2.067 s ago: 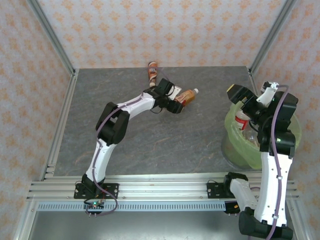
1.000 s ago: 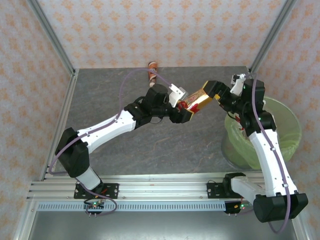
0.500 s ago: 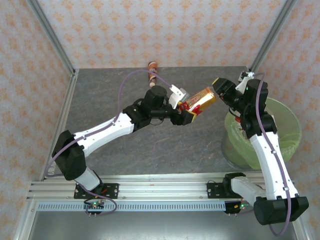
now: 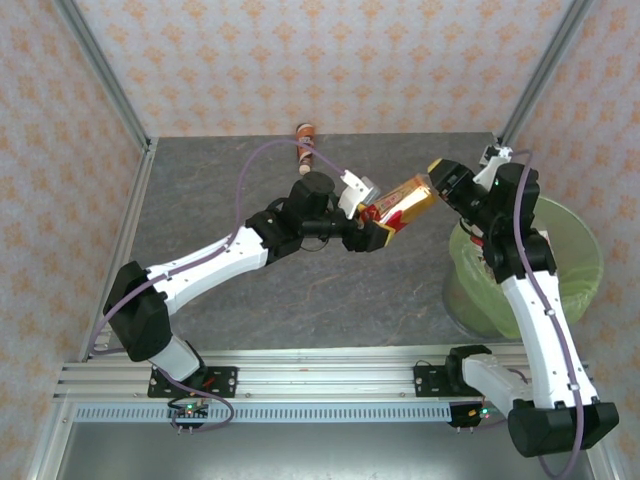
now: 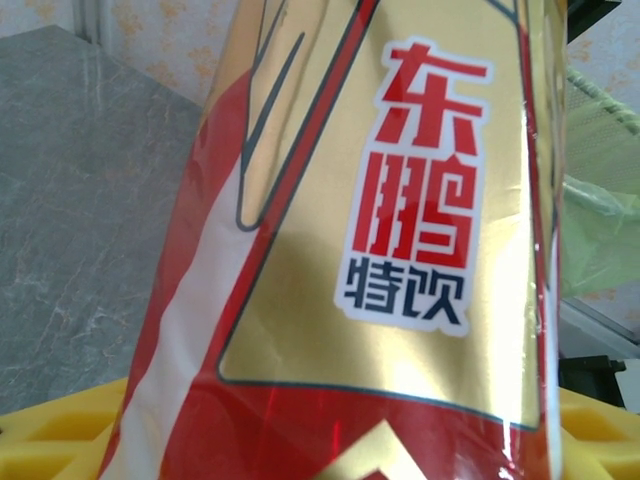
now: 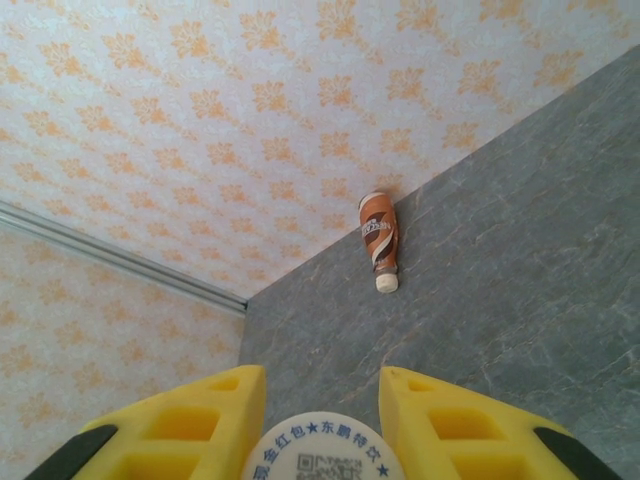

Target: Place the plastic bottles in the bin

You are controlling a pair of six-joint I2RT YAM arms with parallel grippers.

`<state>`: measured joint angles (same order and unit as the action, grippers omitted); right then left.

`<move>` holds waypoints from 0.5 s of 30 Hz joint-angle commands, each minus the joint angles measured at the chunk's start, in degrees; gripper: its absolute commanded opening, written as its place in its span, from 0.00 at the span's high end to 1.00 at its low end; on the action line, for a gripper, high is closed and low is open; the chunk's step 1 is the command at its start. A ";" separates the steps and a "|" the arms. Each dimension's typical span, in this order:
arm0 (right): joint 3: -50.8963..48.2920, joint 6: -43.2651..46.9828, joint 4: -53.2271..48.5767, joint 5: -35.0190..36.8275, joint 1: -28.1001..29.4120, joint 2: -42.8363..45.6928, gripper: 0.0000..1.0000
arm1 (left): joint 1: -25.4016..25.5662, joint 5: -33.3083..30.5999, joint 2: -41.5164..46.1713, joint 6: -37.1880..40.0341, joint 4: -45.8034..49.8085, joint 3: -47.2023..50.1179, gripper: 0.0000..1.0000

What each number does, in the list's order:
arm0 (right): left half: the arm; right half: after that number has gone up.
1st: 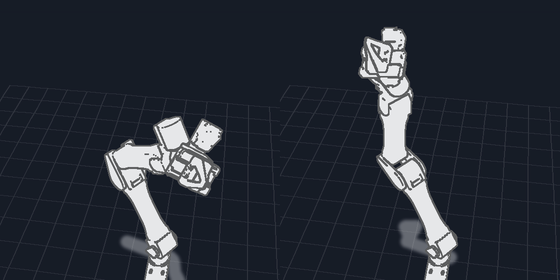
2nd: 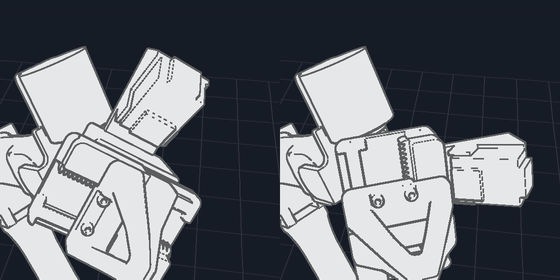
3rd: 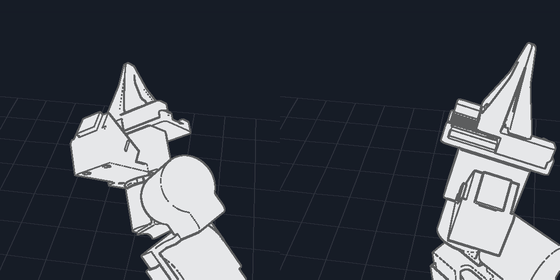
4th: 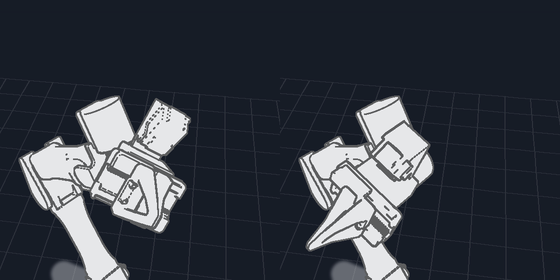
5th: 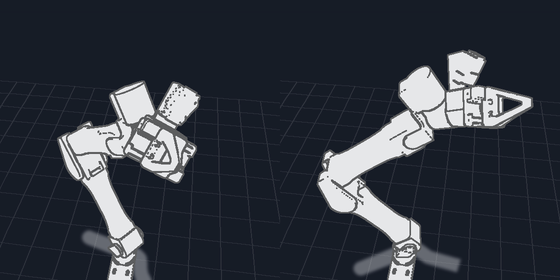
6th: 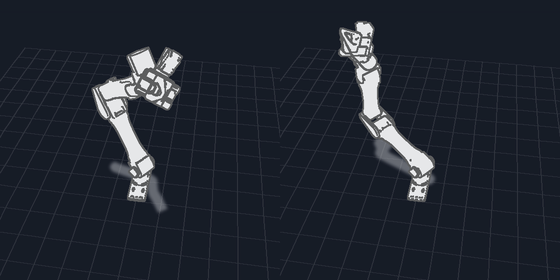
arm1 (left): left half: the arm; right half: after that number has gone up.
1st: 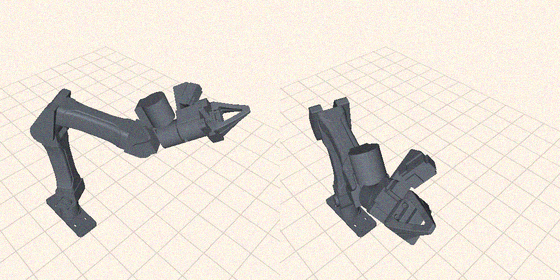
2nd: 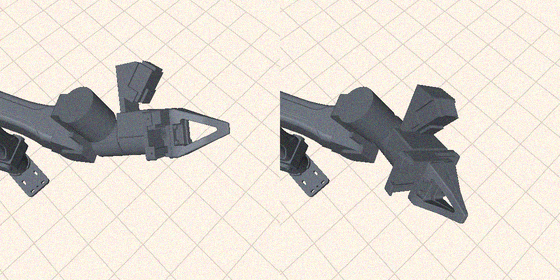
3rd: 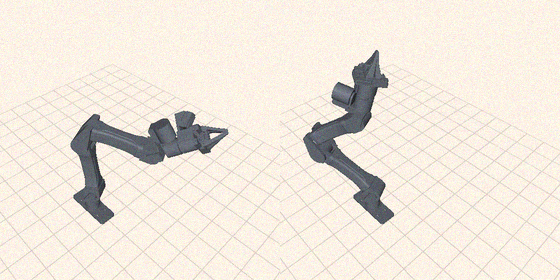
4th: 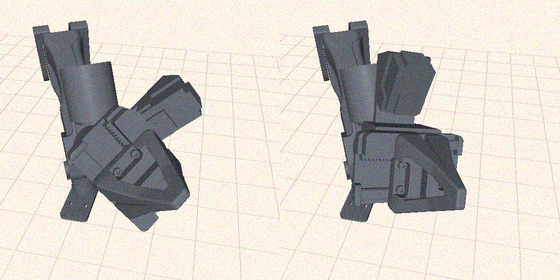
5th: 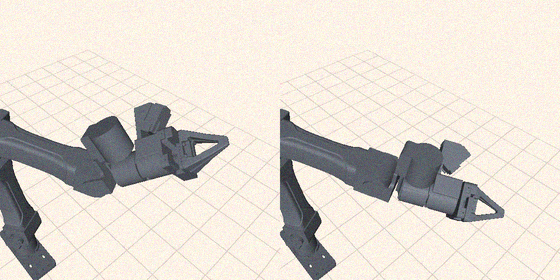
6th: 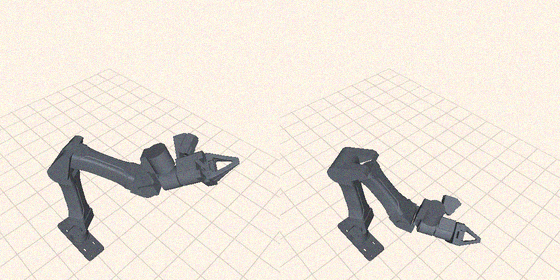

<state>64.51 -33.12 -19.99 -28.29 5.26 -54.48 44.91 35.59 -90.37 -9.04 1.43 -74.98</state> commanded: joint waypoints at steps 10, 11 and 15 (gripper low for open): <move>22.35 15.87 -26.94 34.74 0.19 10.06 1.00 | -0.35 -4.63 9.79 3.11 -0.74 6.01 0.00; 24.63 16.82 -29.19 37.90 0.19 10.33 1.00 | -0.47 -5.88 10.22 3.32 -0.78 6.65 0.00; 32.89 20.57 -37.17 51.84 0.19 10.62 1.00 | -1.46 -9.49 10.69 2.32 -2.19 8.98 0.00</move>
<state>93.60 -17.45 -47.22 8.12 5.54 -43.86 44.38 30.52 -80.03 -7.46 1.34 -67.99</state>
